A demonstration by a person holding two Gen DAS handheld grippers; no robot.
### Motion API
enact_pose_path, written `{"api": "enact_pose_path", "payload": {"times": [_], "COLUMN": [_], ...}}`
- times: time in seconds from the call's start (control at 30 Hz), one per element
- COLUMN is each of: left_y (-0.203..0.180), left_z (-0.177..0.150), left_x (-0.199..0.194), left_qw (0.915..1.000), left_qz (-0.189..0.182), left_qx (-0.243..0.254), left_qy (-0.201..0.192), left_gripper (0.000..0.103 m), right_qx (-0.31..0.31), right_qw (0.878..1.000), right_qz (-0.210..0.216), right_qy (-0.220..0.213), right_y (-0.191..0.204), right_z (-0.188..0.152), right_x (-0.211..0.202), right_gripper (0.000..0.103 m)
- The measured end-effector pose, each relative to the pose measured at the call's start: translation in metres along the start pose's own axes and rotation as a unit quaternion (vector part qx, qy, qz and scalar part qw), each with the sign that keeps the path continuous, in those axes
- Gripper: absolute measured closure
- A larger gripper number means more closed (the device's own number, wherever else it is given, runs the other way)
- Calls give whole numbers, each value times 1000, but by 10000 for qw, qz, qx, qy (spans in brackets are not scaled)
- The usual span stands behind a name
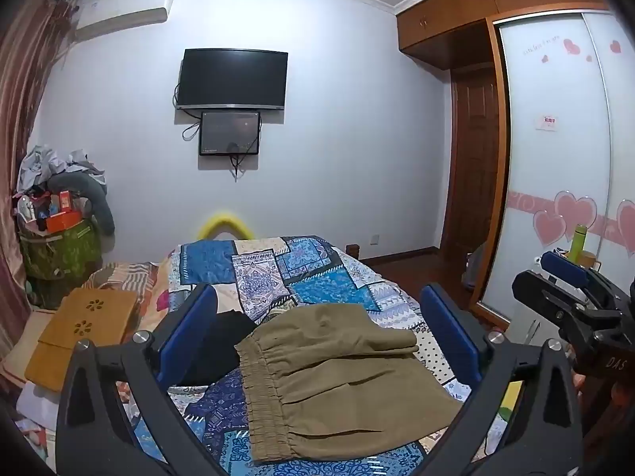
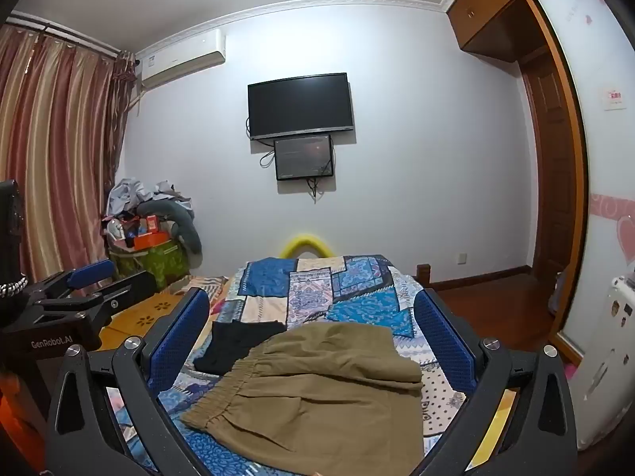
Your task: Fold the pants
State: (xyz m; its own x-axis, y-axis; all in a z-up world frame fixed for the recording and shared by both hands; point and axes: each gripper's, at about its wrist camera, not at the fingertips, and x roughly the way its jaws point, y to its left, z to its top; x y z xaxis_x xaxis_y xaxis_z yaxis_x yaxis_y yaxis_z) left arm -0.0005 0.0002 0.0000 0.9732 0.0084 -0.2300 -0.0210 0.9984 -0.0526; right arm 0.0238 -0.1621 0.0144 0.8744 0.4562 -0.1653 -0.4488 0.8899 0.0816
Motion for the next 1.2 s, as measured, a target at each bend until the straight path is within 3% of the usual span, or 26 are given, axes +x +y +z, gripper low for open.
{"api": "enact_pose_path", "payload": {"times": [1.2], "left_y": [-7], "left_z": [9], "left_x": [-3], "left_qw": [9999], "left_qz": [-13], "left_qx": [108], "left_qy": [-55], "left_gripper": [0], "right_qx": [-10], "right_qw": [10000], "right_qz": [-74], "right_qy": [54], "right_y": [-2], "right_z": [-4], "right_x": [1], "right_gripper": [1]}}
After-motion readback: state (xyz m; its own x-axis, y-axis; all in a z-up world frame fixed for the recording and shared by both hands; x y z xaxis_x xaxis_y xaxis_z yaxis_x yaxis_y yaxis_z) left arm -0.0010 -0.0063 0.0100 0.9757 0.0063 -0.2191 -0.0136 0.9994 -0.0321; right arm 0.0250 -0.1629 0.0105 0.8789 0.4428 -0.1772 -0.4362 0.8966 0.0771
